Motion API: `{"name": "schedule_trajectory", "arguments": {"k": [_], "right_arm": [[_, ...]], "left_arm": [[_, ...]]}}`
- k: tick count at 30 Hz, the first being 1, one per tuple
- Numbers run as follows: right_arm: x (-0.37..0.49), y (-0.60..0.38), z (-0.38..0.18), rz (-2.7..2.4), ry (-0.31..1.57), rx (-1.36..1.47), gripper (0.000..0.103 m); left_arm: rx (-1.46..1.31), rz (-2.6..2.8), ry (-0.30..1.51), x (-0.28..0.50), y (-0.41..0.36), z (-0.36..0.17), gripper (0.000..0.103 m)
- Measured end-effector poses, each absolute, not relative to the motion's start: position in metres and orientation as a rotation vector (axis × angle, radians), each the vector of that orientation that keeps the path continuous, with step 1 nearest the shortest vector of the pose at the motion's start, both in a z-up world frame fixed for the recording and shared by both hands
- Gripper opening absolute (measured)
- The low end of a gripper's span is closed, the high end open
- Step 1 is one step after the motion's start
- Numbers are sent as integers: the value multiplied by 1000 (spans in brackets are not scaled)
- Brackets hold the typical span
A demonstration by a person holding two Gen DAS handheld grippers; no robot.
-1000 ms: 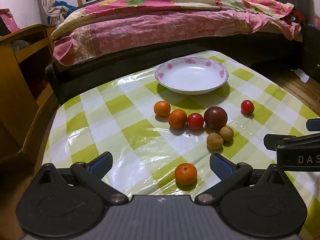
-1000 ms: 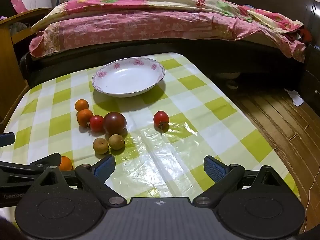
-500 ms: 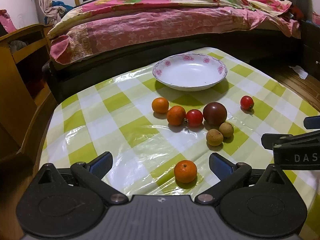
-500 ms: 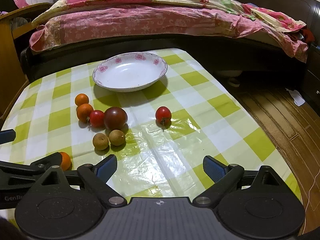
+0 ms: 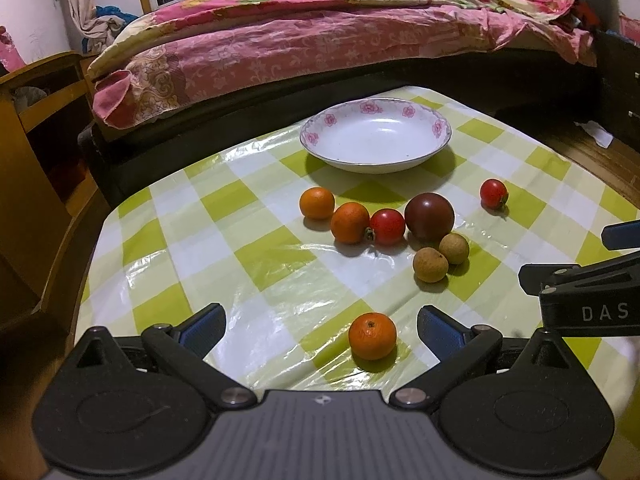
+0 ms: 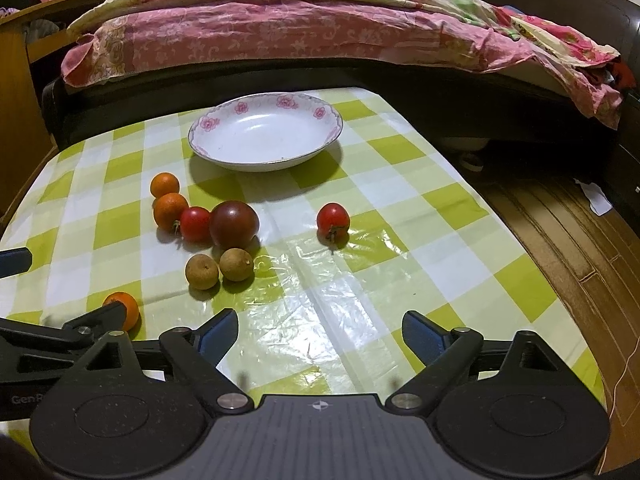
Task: Organize fruits
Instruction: 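Move both grippers toward the loose fruits beside the white plate, then grasp a tangerine with the left gripper while the right gripper grasps a small brown fruit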
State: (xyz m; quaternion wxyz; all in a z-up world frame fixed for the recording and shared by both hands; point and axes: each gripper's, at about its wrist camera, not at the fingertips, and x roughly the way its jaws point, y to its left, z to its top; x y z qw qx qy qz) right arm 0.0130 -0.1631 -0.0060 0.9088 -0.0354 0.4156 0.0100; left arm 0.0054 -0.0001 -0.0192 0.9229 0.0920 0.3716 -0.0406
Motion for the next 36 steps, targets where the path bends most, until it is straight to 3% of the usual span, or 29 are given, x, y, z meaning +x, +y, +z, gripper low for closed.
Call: {"name": "schedule_trajectory", "arguments": {"k": [18, 29, 33, 36], "right_arm": [[18, -151, -14, 91, 859, -133, 74], [30, -145, -14, 197, 849, -156, 63], [37, -148, -16, 217, 867, -138, 54], [44, -149, -19, 226, 875, -143, 50]], "left_arm": [[199, -128, 743, 4, 6, -26, 99], [213, -193, 759, 8, 3, -36, 76], [238, -236, 758, 7, -4, -38, 69], [256, -262, 769, 7, -10, -41, 59]]}}
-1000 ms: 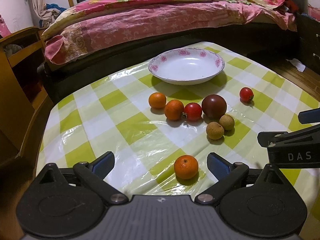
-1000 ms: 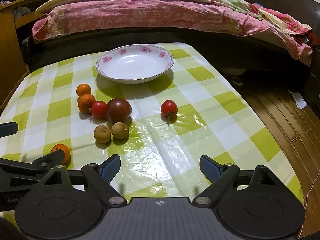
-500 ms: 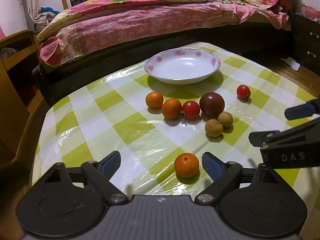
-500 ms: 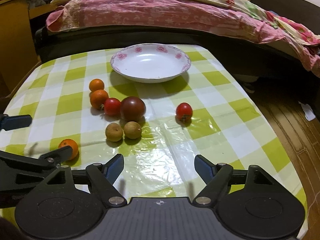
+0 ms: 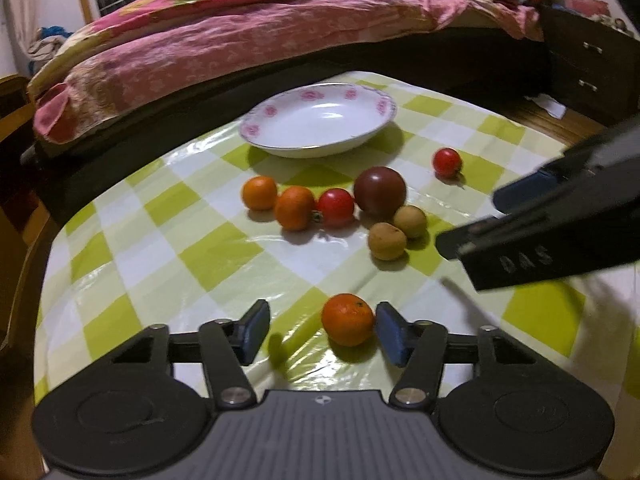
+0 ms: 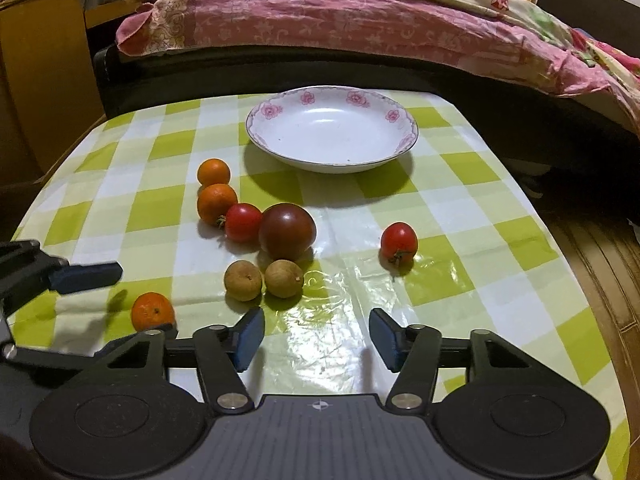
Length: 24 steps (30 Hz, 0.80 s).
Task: Organize fruits
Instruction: 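Grasp a tangerine with the left gripper while the right gripper grasps a small brown fruit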
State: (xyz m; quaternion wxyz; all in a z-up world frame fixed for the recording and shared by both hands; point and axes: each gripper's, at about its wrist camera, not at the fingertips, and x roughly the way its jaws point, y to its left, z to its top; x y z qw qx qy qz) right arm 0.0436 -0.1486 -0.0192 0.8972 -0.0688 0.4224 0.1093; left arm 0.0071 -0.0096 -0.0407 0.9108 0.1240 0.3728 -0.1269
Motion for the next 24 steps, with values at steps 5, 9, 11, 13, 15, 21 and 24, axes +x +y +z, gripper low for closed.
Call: {"name": "schedule_trajectory", "arguments": {"k": [5, 9, 11, 13, 15, 21, 24], "right_arm": [[54, -148, -24, 263, 885, -155, 42], [59, -143, -25, 314, 876, -166, 39], [61, -138, -27, 330, 868, -190, 38], [64, -135, -29, 343, 862, -209, 35], [66, -133, -30, 348, 859, -222, 34], [74, -134, -33, 366, 863, -211, 28], [75, -135, -35, 367, 880, -198, 25]], "left_arm": [[230, -282, 793, 10, -8, -44, 49], [208, -291, 804, 12, -6, -44, 46], [204, -295, 806, 12, -6, -44, 45], [208, -297, 803, 11, -6, -45, 45], [216, -298, 797, 10, -6, -45, 45], [231, -305, 789, 8, -7, -46, 45], [237, -303, 789, 9, -8, -45, 45]]}}
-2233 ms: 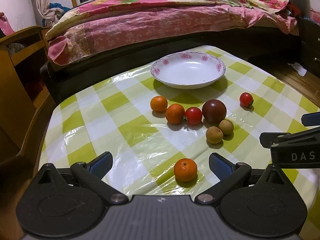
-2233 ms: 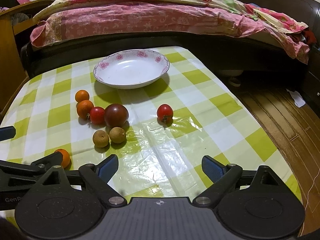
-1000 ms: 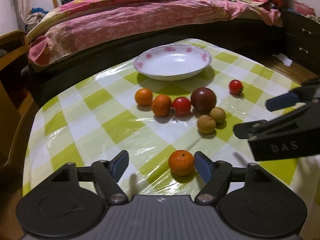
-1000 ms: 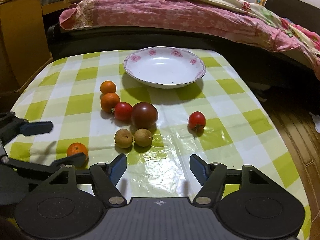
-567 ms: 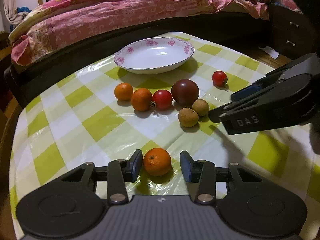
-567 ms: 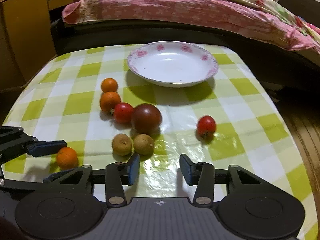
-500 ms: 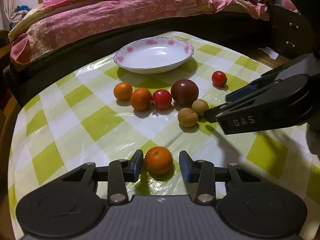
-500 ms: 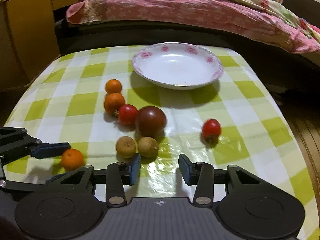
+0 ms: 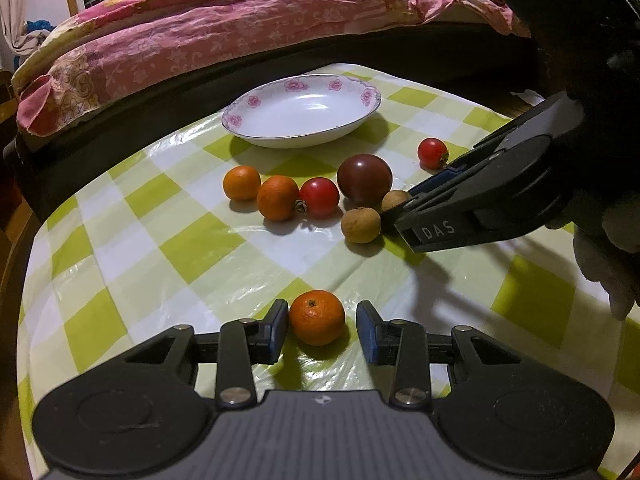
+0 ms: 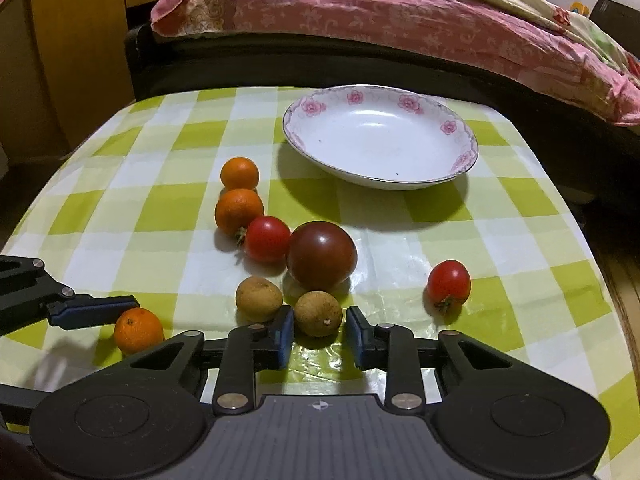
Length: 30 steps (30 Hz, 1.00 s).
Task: Organize fruits
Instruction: 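Grasp a tangerine with the left gripper while the right gripper grasps a small brown fruit, then carry the tangerine and brown fruit over the white plate and open both grippers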
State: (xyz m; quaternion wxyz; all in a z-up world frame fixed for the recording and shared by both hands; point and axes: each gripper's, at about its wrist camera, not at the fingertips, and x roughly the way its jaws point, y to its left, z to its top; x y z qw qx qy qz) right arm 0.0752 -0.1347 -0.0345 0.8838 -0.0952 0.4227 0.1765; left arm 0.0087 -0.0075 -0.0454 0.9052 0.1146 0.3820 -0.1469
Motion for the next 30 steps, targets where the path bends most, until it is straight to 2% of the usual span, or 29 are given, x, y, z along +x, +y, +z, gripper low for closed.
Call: {"name": "schedule_trajectory", "arguments": {"k": [3, 4, 5, 30], "right_arm": [[75, -134, -34, 367, 884, -194, 23], [74, -133, -34, 366, 886, -194, 23], [74, -133, -34, 365, 889, -194, 23], [76, -147, -4, 345, 889, -96, 22]], "left_arm": [[216, -305, 801, 11, -6, -44, 43], [214, -302, 803, 12, -5, -44, 38], [214, -301, 805, 13, -5, -43, 37], [105, -281, 784, 51, -3, -9, 36]]}}
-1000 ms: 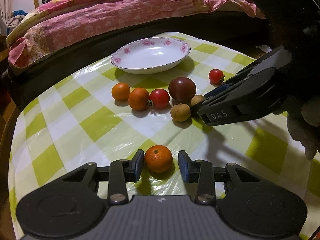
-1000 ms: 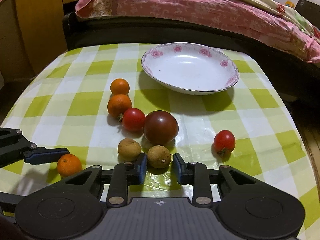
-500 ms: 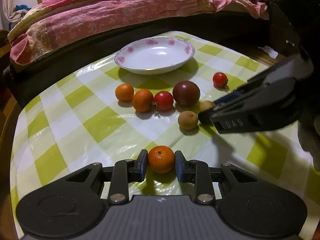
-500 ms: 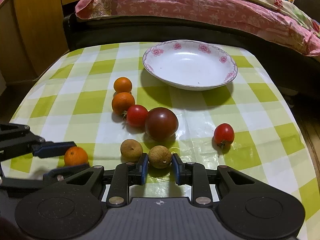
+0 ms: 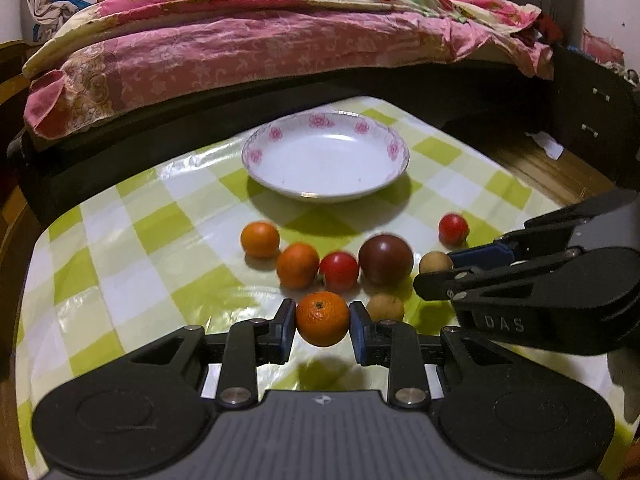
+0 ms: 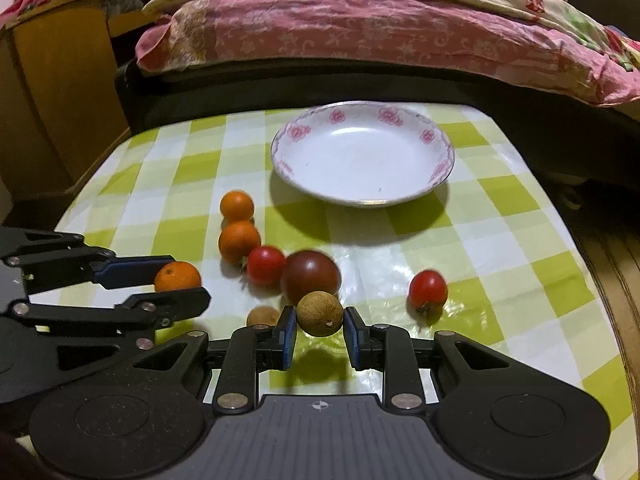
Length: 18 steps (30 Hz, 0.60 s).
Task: Organize fruits
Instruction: 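Carry the tangerine and brown fruit over the white plate and open both grippers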
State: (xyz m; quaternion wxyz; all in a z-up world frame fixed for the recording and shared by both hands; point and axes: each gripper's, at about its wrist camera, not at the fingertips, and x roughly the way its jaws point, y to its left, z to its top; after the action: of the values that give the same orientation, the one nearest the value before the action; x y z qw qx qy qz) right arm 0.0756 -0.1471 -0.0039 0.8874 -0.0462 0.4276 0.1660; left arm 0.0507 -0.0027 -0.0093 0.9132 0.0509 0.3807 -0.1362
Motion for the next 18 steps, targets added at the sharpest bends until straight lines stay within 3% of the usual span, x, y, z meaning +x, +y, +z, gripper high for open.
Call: {"name": "schedule_trajectory", "arguments": {"k": [18], "right_arm": [[160, -156, 17, 294, 830, -73, 22]], "left_arm": [[120, -299, 739, 144, -21, 16, 35]]}}
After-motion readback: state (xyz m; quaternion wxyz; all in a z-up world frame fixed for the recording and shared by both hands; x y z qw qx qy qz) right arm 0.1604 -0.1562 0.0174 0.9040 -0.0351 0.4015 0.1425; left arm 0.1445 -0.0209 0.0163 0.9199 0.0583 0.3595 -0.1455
